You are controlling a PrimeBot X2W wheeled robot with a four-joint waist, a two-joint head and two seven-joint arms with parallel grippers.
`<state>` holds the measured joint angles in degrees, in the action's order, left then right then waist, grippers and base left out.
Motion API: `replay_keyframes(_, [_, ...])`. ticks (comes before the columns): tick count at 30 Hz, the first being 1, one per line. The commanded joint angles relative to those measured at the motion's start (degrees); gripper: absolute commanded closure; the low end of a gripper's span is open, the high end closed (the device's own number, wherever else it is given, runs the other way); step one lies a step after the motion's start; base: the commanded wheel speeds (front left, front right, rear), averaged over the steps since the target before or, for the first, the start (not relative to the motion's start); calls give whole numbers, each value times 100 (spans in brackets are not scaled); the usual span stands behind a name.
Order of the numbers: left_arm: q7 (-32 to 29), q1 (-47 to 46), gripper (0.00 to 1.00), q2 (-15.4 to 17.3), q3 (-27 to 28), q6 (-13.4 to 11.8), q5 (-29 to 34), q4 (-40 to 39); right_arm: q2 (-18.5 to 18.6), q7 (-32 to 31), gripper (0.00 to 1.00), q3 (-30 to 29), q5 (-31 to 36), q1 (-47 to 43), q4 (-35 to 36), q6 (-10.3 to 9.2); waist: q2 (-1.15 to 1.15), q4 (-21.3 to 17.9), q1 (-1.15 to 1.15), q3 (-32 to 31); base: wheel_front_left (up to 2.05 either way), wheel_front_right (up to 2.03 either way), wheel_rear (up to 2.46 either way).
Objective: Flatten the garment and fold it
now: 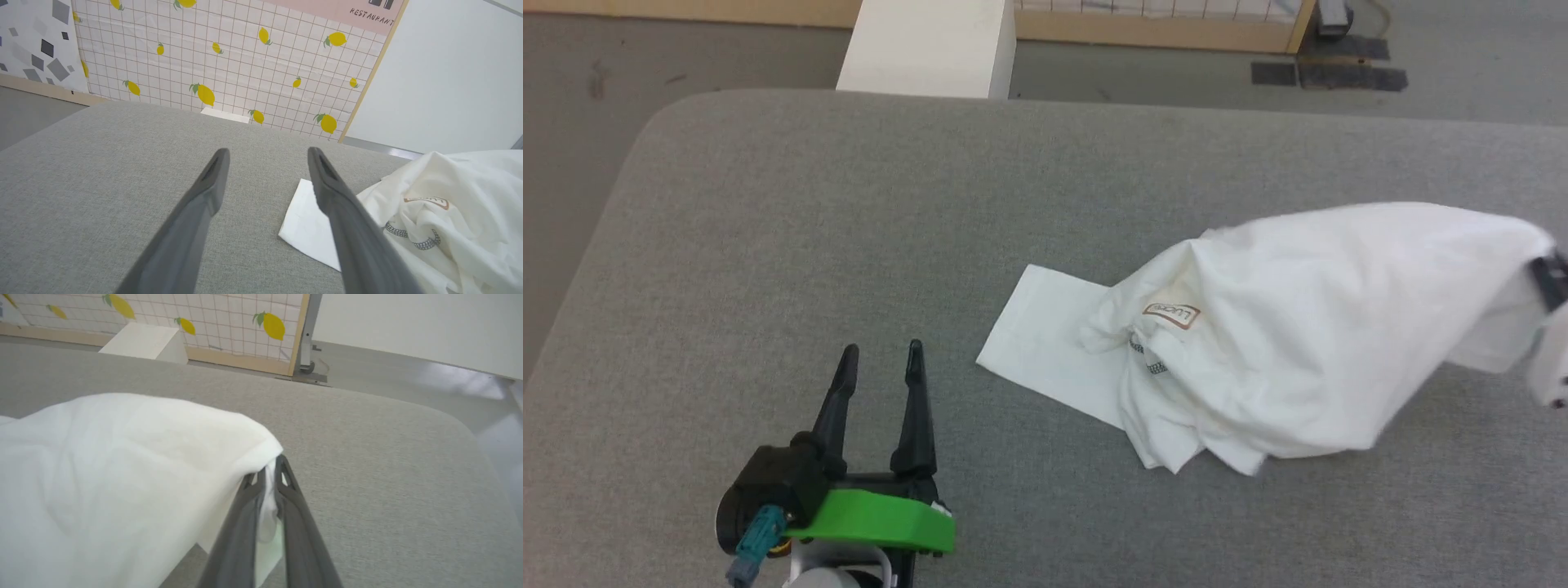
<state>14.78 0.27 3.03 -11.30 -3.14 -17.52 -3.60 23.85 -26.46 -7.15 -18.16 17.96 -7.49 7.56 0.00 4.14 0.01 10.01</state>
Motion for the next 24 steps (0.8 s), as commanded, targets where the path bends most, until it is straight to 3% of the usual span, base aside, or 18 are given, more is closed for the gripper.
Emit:
replay_keyframes(1, [22, 90, 0, -15, 44, -28, -65, -2, 70, 13, 100, -244, 113, -136, 67, -8, 0, -84, -1, -165, 0, 0, 0])
replay_keyframes(7, [22, 291, 0, -15, 153, -16, -34, -5, -28, -14, 100, -1456, 662, -1026, 376, -8, 0, 0, -1, -281, 0, 0, 0])
replay_keyframes(14, [22, 415, 0, -15, 187, 35, 16, 53, -603, 85, 100, -1892, 851, -1874, 154, -8, 0, -5, -1, -398, 0, 0, 0])
replay_keyframes(16, [22, 423, 0, -15, 179, 62, 55, 73, -686, 162, 50, -1885, 901, -1921, 55, -8, 0, -21, -1, -433, 0, 0, 0])
replay_keyframes(17, [22, 422, 0, -15, 177, 71, 73, 81, -713, 209, 0, -1870, 909, -1901, 21, -8, 0, -33, -1, -452, 0, 0, 0])
replay_keyframes(24, [22, 458, 0, -15, 166, 96, 92, 108, -621, 380, 0, -1660, 792, -1557, 461, -8, 0, -65, -1, -587, 0, 0, 0])
